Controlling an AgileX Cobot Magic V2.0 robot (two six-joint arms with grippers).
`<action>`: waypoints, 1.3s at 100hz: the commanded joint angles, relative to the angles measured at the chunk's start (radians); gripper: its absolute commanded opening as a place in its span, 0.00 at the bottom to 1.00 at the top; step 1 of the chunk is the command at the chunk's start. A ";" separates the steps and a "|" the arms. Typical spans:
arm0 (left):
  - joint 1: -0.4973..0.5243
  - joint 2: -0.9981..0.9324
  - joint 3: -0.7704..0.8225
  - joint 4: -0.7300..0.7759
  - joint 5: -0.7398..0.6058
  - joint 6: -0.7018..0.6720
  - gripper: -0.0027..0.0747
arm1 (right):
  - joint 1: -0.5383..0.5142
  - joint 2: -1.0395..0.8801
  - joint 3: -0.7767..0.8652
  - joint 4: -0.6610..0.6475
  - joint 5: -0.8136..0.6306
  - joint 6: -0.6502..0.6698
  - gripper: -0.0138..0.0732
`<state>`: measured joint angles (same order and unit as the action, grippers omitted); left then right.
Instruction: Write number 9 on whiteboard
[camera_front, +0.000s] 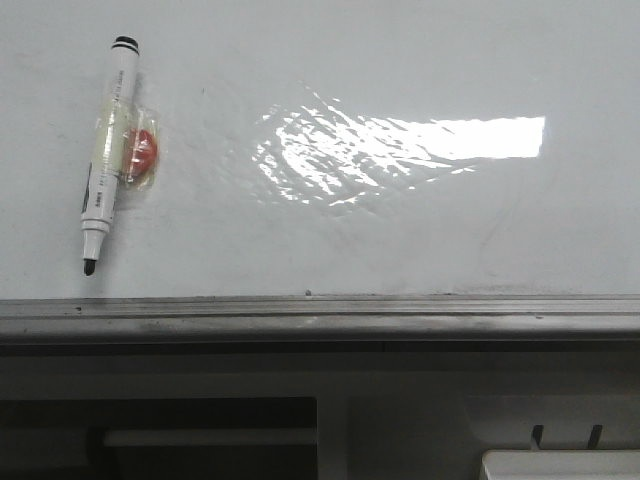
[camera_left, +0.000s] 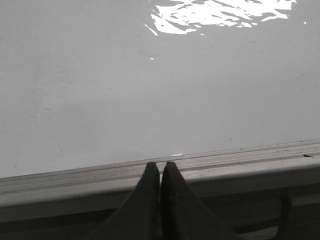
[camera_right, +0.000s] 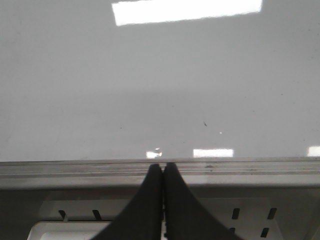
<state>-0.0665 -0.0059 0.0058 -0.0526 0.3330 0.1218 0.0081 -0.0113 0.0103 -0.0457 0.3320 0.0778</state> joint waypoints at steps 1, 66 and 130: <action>0.003 -0.026 0.041 -0.001 -0.050 -0.012 0.01 | -0.006 -0.015 0.026 -0.022 -0.029 -0.005 0.08; 0.003 -0.026 0.041 -0.001 -0.054 -0.012 0.01 | -0.006 -0.015 0.026 -0.022 -0.029 -0.005 0.08; 0.003 -0.026 0.041 0.014 -0.124 -0.012 0.01 | -0.006 -0.015 0.026 -0.008 -0.040 -0.005 0.08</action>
<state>-0.0665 -0.0059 0.0058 -0.0369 0.2972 0.1218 0.0081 -0.0113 0.0103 -0.0457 0.3320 0.0778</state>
